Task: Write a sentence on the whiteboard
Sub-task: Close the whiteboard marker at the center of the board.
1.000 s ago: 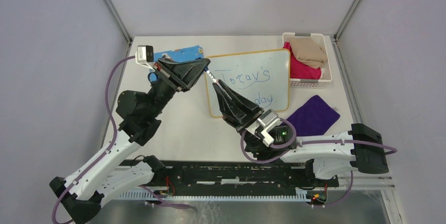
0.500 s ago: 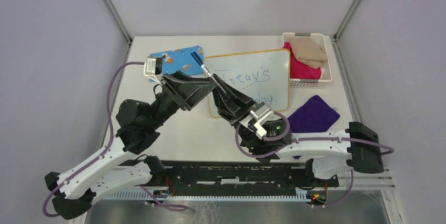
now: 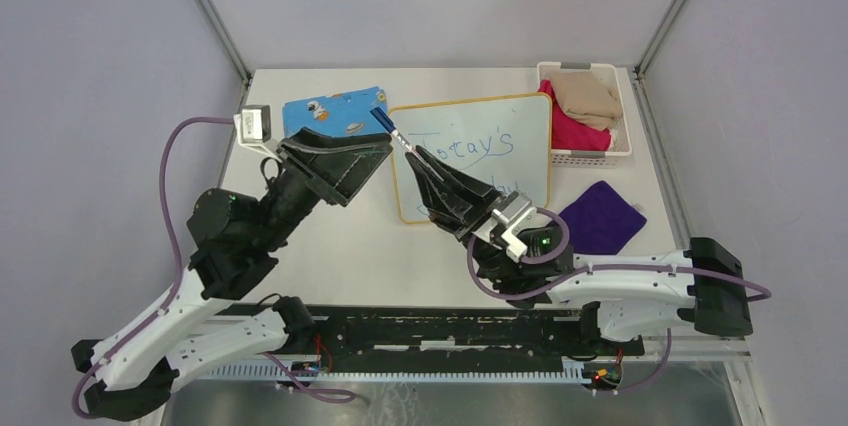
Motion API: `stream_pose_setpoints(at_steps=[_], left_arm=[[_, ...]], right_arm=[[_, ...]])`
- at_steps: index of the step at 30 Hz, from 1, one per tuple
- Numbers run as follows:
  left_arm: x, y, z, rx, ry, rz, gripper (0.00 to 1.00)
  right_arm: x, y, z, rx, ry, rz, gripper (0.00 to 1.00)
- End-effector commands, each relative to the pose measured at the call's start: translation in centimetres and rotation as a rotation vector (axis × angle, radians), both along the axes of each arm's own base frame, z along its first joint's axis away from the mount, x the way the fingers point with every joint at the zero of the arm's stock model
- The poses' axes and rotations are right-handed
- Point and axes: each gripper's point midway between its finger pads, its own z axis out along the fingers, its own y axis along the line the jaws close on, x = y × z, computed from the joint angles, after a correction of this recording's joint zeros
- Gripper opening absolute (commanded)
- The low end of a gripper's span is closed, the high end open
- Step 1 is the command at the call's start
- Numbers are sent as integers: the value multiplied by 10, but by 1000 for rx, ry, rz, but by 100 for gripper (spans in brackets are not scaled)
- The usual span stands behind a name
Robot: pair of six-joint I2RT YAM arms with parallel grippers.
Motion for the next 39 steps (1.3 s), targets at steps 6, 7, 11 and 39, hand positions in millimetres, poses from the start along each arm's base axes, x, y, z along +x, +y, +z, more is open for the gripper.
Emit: stream_pose_setpoints(at_steps=[6,7,11,39], left_arm=[[19,-14,-3,43,9,45,85],[19,-13,-1,37,5,46,83],[22,-9,2,20,12,66,73],[18,-28,1,-24,-19,-32,19]], right_arm=[[-11,-20,12,68,-12,59,0],[-11,-21,12,71,-12,60,0],[-12,-24,11,66,-11,65,0],[-14,-31,4,58,-8,69,0]])
